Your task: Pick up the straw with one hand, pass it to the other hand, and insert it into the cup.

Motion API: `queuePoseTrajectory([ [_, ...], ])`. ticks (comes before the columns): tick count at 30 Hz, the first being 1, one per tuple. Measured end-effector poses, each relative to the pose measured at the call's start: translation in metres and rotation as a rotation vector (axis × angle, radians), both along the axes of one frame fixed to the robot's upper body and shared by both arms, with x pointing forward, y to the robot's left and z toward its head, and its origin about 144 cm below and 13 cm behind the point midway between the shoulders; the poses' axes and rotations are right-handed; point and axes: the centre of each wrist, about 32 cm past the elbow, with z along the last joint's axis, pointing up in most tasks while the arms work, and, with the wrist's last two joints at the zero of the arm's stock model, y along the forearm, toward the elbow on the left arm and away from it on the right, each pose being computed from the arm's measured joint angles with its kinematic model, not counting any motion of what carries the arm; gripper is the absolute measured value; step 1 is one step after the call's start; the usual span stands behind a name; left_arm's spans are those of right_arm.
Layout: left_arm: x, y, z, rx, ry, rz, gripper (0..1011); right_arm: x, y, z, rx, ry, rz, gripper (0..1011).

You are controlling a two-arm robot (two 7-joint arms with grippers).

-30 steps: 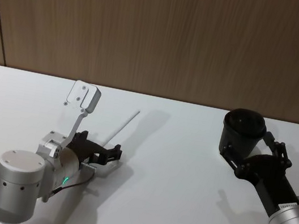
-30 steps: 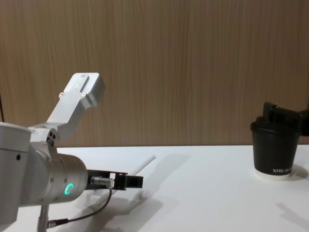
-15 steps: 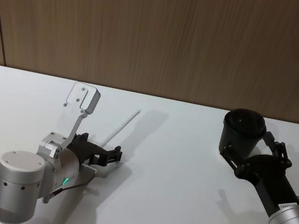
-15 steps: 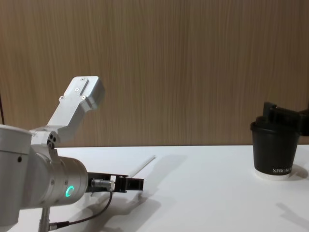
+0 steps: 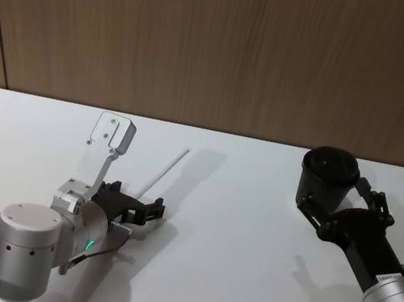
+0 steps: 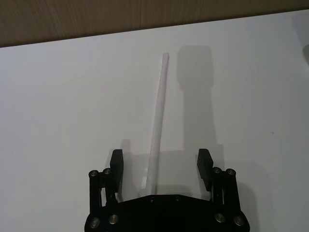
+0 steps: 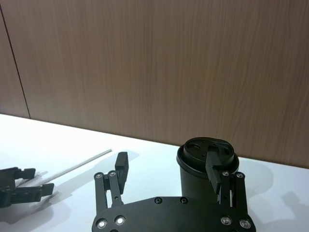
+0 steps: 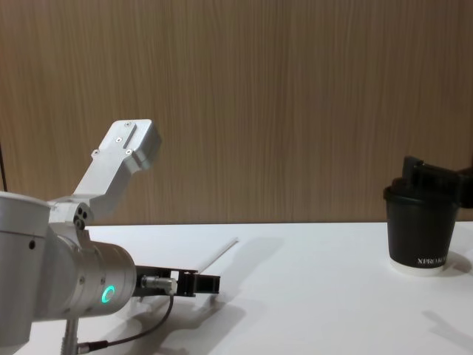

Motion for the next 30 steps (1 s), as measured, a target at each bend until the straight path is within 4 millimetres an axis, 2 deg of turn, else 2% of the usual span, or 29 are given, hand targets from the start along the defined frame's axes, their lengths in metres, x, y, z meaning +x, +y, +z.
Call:
queuePoseTrajectory([
  [8,0.0004,0.0,0.0,-0.001,0.002,0.0,814,0.0,0.0,0.0,0.0,0.0,0.0,1001],
  [14,0.0006,-0.0001,-0.0001,-0.002,0.003,-0.001,594,0.0,0.0,0.0,0.0,0.0,0.0,1001],
  [15,0.0006,-0.0001,-0.0001,-0.002,0.003,-0.001,594,0.0,0.0,0.0,0.0,0.0,0.0,1001],
  [16,0.0006,-0.0001,-0.0001,-0.002,0.003,-0.001,535,0.0,0.0,0.0,0.0,0.0,0.0,1001],
  [19,0.0006,-0.0001,-0.0002,-0.002,0.004,-0.001,478,0.0,0.0,0.0,0.0,0.0,0.0,1001],
  [21,0.0006,-0.0002,-0.0002,-0.002,0.004,-0.001,366,0.0,0.0,0.0,0.0,0.0,0.0,1001],
  [25,0.0007,-0.0002,-0.0002,-0.003,0.005,-0.002,270,0.0,0.0,0.0,0.0,0.0,0.0,1001],
  [30,0.0007,-0.0003,-0.0002,-0.003,0.005,-0.002,89,0.0,0.0,0.0,0.0,0.0,0.0,1001],
])
